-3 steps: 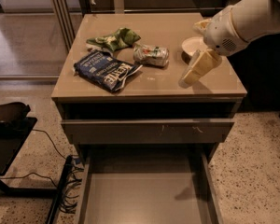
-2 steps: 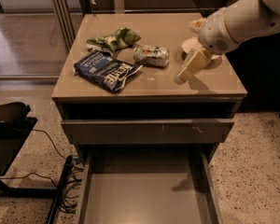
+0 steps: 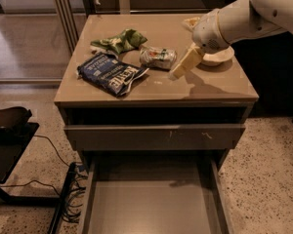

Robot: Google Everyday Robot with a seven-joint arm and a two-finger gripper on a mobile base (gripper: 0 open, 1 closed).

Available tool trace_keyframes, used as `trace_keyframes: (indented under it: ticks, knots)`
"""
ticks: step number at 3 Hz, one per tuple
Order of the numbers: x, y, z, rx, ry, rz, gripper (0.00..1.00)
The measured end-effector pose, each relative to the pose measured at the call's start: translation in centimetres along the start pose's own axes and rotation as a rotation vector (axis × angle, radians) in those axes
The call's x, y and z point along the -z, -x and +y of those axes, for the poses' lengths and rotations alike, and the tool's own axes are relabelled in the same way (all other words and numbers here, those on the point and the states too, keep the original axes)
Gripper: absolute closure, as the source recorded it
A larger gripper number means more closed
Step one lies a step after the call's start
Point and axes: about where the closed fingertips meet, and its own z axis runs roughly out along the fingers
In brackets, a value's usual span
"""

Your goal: Place 7up can into middle drawer

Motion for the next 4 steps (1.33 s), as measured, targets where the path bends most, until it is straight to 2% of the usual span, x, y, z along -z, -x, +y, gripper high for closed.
trace_keyframes:
  ticks: [1,2,4]
  knots:
    - [-2.3,0.6,-1.9,0.026,0.009,-0.030,0.00]
    - [-4.6,0.6,-3.7,0.041,0.023,-0.029,0.00]
    - [-7.9,-1.8,-5.0,0.058,0.037,0.065,0.00]
